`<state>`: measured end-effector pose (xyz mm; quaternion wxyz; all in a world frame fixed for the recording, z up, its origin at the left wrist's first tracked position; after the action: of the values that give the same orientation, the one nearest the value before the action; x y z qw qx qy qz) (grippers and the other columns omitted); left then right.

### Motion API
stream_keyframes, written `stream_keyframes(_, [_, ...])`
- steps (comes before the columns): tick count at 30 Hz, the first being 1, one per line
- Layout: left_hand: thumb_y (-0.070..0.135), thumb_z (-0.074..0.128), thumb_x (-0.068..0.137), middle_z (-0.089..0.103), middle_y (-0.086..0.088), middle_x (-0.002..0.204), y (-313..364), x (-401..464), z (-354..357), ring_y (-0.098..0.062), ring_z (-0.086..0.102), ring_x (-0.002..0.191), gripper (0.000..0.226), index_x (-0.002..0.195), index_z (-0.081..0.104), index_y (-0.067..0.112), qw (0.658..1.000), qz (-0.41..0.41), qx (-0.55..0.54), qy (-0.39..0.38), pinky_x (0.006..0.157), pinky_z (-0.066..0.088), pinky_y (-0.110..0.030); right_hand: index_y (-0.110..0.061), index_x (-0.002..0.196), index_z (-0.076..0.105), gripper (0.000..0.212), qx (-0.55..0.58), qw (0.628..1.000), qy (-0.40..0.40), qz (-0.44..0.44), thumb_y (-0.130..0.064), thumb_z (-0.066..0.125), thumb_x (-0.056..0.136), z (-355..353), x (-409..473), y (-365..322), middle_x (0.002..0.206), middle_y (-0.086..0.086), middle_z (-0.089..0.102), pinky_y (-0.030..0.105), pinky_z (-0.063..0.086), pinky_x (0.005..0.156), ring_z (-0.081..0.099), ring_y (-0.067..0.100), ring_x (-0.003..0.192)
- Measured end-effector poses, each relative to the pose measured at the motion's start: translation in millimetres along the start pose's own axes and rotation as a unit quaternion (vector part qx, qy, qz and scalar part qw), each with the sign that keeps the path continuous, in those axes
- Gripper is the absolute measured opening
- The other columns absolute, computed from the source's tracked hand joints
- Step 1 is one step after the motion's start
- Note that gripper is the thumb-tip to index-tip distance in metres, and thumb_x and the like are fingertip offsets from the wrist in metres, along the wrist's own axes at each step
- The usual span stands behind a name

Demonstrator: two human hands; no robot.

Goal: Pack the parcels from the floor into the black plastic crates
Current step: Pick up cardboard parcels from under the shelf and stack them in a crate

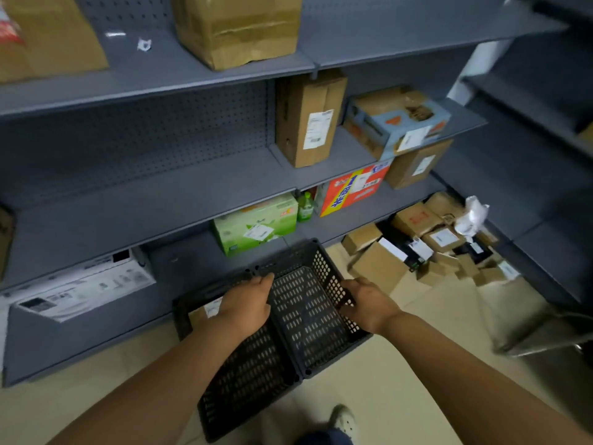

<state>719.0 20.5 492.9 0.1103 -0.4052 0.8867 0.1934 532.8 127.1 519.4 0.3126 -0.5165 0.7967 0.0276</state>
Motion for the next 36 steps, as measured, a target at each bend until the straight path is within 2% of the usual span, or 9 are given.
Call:
stream_keyframes(6, [0.027, 0.044, 0.094, 0.035, -0.006, 0.147, 115, 30, -3, -0.024, 0.042, 0.128, 0.063, 0.15, 0.016, 0.018, 0.998, 0.063, 0.023, -0.011, 0.1, 0.042, -0.036, -0.02, 0.143, 0.034, 0.057, 0.022, 0.997, 0.036, 0.071, -0.033, 0.055, 0.091, -41, -51, 105, 0.14, 0.006, 0.039, 0.031, 0.035, 0.105, 0.039, 0.025, 0.128])
stream_keyframes(11, [0.028, 0.045, 0.095, 0.038, -0.004, 0.145, 238, 75, -6, -0.024, 0.044, 0.125, 0.062, 0.15, 0.018, 0.018, 0.994, 0.105, 0.038, 0.001, 0.095, 0.044, -0.035, -0.02, 0.144, 0.031, 0.058, 0.032, 0.992, 0.064, 0.108, -0.032, 0.054, 0.092, -83, -75, 225, 0.142, 0.007, 0.036, 0.033, 0.036, 0.105, 0.038, 0.026, 0.13])
stream_keyframes(19, [0.026, 0.045, 0.094, 0.041, -0.004, 0.141, 395, 135, 12, -0.023, 0.047, 0.121, 0.059, 0.148, 0.02, 0.02, 0.994, 0.108, 0.025, -0.003, 0.092, 0.045, -0.033, -0.02, 0.143, 0.034, 0.057, 0.029, 0.984, 0.085, 0.153, -0.032, 0.054, 0.092, -143, -104, 408, 0.139, 0.006, 0.039, 0.033, 0.037, 0.105, 0.04, 0.025, 0.128])
stream_keyframes(23, [0.025, 0.046, 0.094, 0.047, -0.003, 0.134, 441, 158, 12, -0.022, 0.051, 0.114, 0.053, 0.143, 0.028, 0.019, 0.992, 0.124, 0.02, 0.0, 0.085, 0.044, -0.031, -0.022, 0.143, 0.034, 0.057, 0.038, 0.983, 0.094, 0.155, -0.032, 0.055, 0.091, -164, -98, 462, 0.141, 0.005, 0.039, 0.034, 0.038, 0.105, 0.04, 0.024, 0.128])
stream_keyframes(31, [0.029, 0.047, 0.092, 0.048, -0.004, 0.135, 481, 246, 8, -0.021, 0.052, 0.116, 0.057, 0.145, 0.027, 0.02, 0.994, 0.109, 0.021, -0.006, 0.092, 0.046, -0.032, -0.021, 0.143, 0.035, 0.056, 0.066, 0.984, 0.102, 0.129, -0.029, 0.055, 0.091, -204, -42, 520, 0.143, 0.004, 0.037, 0.032, 0.035, 0.105, 0.038, 0.024, 0.13])
stream_keyframes(36, [0.03, 0.049, 0.093, 0.042, -0.002, 0.142, 507, 326, 0, -0.02, 0.046, 0.125, 0.063, 0.149, 0.021, 0.022, 0.994, 0.109, -0.004, 0.001, 0.098, 0.042, -0.031, -0.021, 0.143, 0.036, 0.055, 0.067, 0.984, 0.101, 0.134, -0.03, 0.055, 0.092, -244, 9, 558, 0.143, 0.003, 0.037, 0.028, 0.033, 0.104, 0.038, 0.023, 0.131])
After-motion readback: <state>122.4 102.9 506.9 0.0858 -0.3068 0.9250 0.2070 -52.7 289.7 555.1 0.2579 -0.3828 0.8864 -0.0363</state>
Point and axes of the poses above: each hand's wrist, its own x-axis towards the middle knuckle, its own z-axis out of the palm, y = z × x, the point moved 7 cm from there along x, towards the middle knuckle
